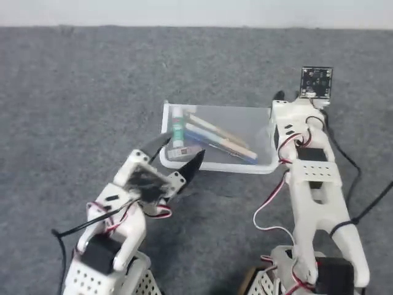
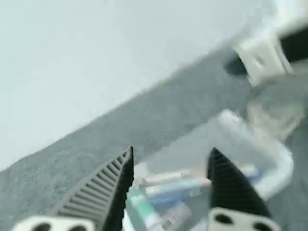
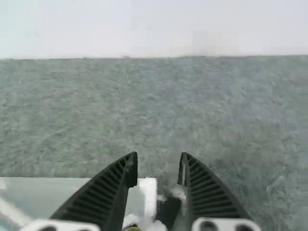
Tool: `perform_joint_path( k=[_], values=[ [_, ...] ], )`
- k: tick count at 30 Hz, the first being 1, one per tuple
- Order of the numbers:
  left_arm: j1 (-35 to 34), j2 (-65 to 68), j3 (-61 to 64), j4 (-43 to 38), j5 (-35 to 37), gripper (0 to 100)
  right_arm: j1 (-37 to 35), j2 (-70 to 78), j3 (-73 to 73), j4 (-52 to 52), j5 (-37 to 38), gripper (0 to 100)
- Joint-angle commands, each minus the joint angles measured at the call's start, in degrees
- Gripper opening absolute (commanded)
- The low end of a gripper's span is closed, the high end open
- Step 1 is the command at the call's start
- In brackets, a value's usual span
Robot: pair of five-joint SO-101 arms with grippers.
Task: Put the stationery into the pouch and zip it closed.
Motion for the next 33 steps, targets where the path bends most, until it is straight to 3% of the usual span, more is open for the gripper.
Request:
perform_joint_path(
  k=[1,16,20,26,33],
  values=[
    [-1.05,-8.35,2.15,0.35,2.81,27,-1.1,-1.1,-3.78,0.57,-0.26,12.2],
    [-1.14,-7.03,2.42,-1.32,3.69,26,-1.36,-1.1,-3.6,0.66,-0.26,11.9],
    [-1.14,-7.03,2.15,-1.58,4.92,17,-1.27,-3.91,-1.93,0.22,-0.26,1.1],
    [-1.14,-7.03,2.15,-3.43,4.92,3,-3.21,-14.81,4.84,0.4,-0.09,0.6],
    [-0.97,-7.03,3.12,-4.66,4.84,1,-8.13,-24.57,11.69,0.13,-0.09,0.6]
  ],
)
